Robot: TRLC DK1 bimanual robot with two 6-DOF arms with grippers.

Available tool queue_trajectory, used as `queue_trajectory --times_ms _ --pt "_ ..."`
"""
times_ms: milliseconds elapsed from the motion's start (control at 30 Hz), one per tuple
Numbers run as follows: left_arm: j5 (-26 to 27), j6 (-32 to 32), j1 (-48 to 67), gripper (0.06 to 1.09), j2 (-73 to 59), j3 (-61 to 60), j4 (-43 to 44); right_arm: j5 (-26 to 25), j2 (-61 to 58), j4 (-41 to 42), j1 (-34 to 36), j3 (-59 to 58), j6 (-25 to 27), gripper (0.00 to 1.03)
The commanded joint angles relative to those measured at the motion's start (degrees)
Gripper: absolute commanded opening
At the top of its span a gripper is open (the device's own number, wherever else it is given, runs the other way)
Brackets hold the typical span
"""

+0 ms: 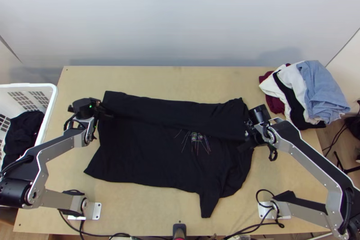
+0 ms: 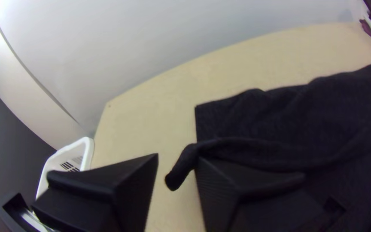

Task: Fold the t-shirt

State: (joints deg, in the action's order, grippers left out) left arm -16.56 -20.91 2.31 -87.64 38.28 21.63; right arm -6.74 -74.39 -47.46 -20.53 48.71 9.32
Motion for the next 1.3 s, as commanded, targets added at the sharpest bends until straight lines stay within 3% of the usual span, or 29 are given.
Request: queue_trajectory --times_ms 0,167,267,433,500,600,667,833,1033,1100,1267 --pt "2.23 3.06 0.77 1.04 4.32 0.92 -16.97 4.28 2.32 -1.14 0.41 0.16 0.43 0.99" --pt "7.15 2.80 -1.16 1.04 10.29 2.85 -35.25 10.08 11.11 -2.64 0.41 3.06 0.08 0.99" --pt "9.53 -2.56 -2.13 1.04 16.53 2.24 -42.19 11.84 11.20 -8.08 0.14 6.14 0.17 0.99" --pt "18.14 -12.58 -6.61 1.04 24.00 4.34 -59.68 15.18 11.99 -14.41 -4.25 6.66 -0.01 0.99" --pt "18.40 -15.30 -8.02 1.04 23.48 6.01 -66.19 15.71 11.99 -15.47 -6.71 6.05 -0.71 0.99" --pt "23.41 -19.00 -11.80 1.03 23.74 7.24 -71.37 15.71 11.99 -15.99 -9.52 4.64 -0.97 0.99" --pt "23.76 -21.46 -12.85 0.97 22.60 9.18 -77.70 15.71 11.72 -16.08 -10.23 4.64 -0.97 0.99" --pt "27.54 -28.58 -16.81 0.98 21.72 13.84 -93.61 15.71 11.81 -17.58 -12.16 4.55 -0.97 0.99" --pt "29.21 -35.96 -18.04 1.02 23.21 11.46 -101.87 15.71 11.55 -17.93 -14.71 3.50 -0.97 0.99" --pt "29.04 -39.30 -19.18 1.02 24.27 10.15 -102.14 15.80 11.55 -18.46 -15.94 3.50 -1.15 0.99" --pt "28.86 -40.35 -20.06 1.02 24.88 6.01 -98.97 15.71 11.46 -18.90 -20.16 3.24 -2.29 0.99"
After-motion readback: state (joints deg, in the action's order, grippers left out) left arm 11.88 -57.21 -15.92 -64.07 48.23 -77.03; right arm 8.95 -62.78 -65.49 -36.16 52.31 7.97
